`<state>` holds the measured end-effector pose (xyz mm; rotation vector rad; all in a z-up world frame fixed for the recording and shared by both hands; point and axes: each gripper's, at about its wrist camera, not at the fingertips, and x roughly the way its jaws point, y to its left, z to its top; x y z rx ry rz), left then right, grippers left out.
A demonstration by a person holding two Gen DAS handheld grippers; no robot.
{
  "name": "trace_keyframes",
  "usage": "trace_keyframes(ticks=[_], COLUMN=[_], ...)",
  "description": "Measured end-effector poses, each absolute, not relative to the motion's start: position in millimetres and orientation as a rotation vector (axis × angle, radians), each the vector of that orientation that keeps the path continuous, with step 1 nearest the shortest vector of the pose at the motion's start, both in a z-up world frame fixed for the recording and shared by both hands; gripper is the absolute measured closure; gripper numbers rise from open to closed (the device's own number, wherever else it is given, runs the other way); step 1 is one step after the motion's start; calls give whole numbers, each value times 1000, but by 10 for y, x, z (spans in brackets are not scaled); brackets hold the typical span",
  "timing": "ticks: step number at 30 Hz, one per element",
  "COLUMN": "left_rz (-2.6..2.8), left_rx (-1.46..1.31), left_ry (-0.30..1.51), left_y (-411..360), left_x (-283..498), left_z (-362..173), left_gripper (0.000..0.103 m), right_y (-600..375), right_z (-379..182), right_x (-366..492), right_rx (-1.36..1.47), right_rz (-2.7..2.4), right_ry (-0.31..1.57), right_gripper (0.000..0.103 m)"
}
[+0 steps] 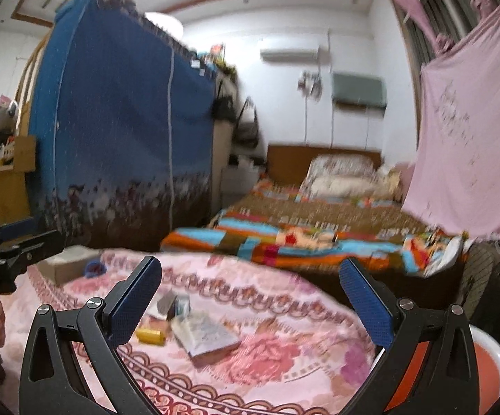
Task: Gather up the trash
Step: 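Move both tools back over the yellow cap and white packet, then grasp the yellow cap with the left tool while the right tool grasps the white packet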
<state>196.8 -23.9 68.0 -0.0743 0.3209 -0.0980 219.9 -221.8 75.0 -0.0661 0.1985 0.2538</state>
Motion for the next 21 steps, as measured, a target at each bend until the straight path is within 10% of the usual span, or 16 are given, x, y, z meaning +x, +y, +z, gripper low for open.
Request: trace_keyframes(ticks=[21], left_rz=[-283], left_rx=[-176], left_ry=[759], left_y=[-346], left_x=[2460], left_z=[180], left_gripper=[65], right_y=[-1919], right_z=[169], right_x=[3113], right_rx=[-87], right_rz=[479], right_ry=[772], right_gripper=[27])
